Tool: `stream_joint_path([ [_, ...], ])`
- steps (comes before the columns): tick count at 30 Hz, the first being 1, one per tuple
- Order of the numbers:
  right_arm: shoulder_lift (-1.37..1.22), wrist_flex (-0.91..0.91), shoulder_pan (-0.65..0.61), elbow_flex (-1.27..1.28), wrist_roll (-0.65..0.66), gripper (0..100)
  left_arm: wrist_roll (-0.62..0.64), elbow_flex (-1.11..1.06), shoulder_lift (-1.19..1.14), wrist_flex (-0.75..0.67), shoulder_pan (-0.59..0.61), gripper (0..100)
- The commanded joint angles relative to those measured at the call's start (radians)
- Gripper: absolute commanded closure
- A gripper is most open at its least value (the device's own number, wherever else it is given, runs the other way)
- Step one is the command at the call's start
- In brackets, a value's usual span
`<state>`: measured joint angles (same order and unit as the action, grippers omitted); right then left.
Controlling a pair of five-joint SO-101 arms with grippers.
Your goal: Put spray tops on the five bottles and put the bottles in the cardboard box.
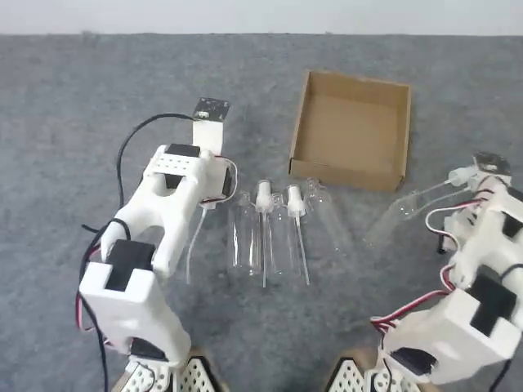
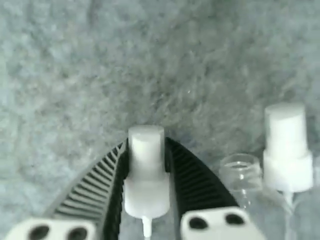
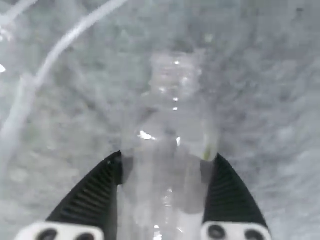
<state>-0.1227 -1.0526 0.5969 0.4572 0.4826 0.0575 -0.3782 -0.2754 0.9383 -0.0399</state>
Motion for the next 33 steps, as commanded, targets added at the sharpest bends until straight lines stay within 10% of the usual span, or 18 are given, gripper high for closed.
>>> stream_joint_path([
  [1,0.018,0.038,0.048,-0.035,0.107,93.6,-0.057,0.067,0.015,0.072,-0.003,99],
  [14,0.030,0.035,0.019,-0.046,0.290,72.6,-0.109,-0.019,0.046,0.055,0.006,99],
  [33,-0.139,-0.148,-0.041,-0.322,0.204,77.2,-0.107,-0.163,0.199,-0.029,0.008,99],
])
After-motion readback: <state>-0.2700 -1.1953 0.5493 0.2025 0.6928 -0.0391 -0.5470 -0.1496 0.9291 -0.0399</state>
